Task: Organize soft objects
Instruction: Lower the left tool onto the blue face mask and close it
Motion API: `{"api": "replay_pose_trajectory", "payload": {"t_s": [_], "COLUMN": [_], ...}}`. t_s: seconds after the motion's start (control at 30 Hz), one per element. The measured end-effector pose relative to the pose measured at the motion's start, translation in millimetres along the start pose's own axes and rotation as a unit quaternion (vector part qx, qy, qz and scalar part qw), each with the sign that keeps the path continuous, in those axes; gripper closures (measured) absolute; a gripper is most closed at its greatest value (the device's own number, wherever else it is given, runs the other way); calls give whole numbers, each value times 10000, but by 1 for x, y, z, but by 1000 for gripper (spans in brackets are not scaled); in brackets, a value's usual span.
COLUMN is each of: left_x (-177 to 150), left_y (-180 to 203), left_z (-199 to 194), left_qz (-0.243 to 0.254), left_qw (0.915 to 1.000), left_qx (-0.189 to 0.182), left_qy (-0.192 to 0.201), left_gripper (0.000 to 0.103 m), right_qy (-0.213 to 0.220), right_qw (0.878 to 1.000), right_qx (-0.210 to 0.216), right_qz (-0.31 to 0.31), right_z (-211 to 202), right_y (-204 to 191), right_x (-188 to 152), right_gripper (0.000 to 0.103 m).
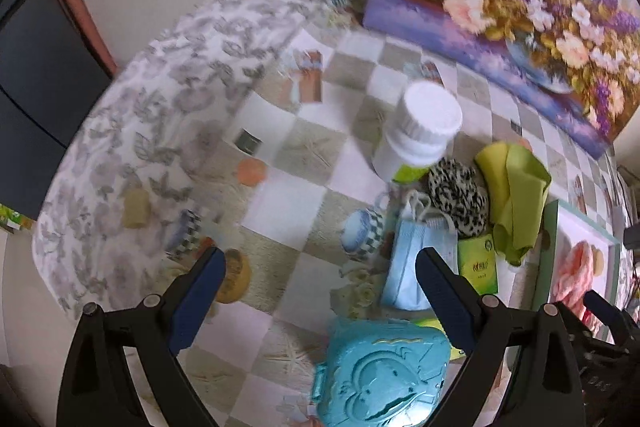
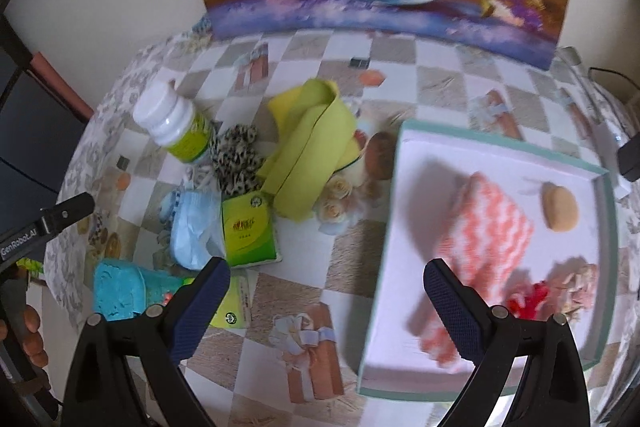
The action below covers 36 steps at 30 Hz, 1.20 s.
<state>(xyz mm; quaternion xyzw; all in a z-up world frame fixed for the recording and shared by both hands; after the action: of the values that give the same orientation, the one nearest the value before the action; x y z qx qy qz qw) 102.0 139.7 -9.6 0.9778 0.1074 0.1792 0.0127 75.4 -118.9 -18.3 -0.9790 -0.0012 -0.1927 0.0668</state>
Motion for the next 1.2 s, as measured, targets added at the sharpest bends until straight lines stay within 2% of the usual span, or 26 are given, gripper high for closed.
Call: {"api": "replay_pose_trajectory", "payload": {"t_s": [0.3,0.63,0.93,1.03,1.2], "left_x": [6,22,25,28,27], "left_y": [24,42,74,87,107], "left_z": [40,74,98,103,115], "left_qz": [329,648,971,1052,1114], "left_qw": [9973,9869,9794,9775,9744], "left_qx": [-246,-616,-432,-414,-335], "left_qy": [-611,-1346,-1719,-1783,-1925], "left_gripper": [7,8,16,23,29], "right_qy": [-216,-296,-378,-388,-359], "right_qw": [9995,9989,9983,9980,9978], "right_qx": [195,241,285,353,450], "right_qz": [-89,-275,-349,-355,-324], "right_z": [43,74,88,90,89], "right_y": [-15,-33,-36,-37,-35], "right_x": [3,8,6,6,6], "right_gripper": [4,7,14,17,28]}}
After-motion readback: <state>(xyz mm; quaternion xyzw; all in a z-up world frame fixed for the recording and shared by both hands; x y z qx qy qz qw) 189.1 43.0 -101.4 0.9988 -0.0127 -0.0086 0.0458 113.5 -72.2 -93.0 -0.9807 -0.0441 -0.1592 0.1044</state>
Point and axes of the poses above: each gripper's, at about its wrist camera, not at the fingertips, and z roughly the way its jaws point, y to its right, x to its top, the point moved 1 cm from there along z, roughly the way its jaws point, and after that the axes turned 6 degrees about -z, right-handed, at the moved point
